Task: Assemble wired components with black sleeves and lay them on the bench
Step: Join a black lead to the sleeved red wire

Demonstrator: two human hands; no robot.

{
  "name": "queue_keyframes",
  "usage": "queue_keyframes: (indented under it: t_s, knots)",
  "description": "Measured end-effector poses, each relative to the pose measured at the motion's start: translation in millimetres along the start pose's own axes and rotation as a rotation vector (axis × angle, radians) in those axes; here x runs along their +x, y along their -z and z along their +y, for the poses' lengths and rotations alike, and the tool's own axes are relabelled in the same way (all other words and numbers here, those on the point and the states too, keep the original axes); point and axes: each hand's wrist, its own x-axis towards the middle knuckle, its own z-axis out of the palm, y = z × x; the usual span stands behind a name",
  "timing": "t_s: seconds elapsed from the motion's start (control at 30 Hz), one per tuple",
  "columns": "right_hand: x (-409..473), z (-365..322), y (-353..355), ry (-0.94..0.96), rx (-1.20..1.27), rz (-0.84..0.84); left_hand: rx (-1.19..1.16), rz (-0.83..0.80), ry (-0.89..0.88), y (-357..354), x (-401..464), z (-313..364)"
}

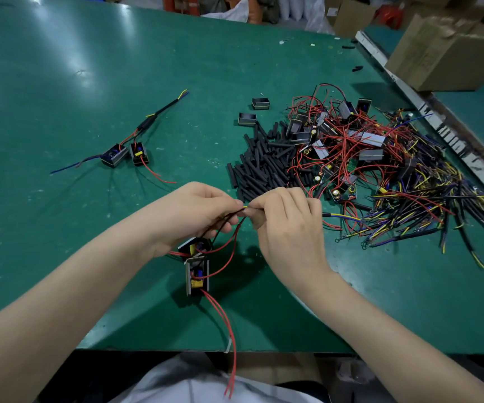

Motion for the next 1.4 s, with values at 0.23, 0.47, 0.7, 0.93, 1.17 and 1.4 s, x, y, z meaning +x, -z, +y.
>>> queue_keyframes:
  t_s: [0.23,0.47,0.7,0.93,1.17,1.4]
  knots:
    - [-6,0,1,0.087,0.056,0.026,0.047,-0.07,0.095,4,1,-1]
    - [-8,5,0,0.174,0.046,-0.033,0.062,-0.103,0.128,9,6,-11]
    - [-6,4,3,0.18,0.079,-0.044,-0.039,-0.106,0.147,8,10,-17]
    - [-7,-1,3,0.071,0.078,-0.033,-0.17,-0.052,0.155,-2,9,-14]
    - [-2,-2,2,-0.228,0.38,-0.175,-0.231,0.015,0.104,-7,9,-16]
    - [-4,-4,1,-0.375,0.648,-0.14,-0.274,0.02,0.149,-10,11,-12]
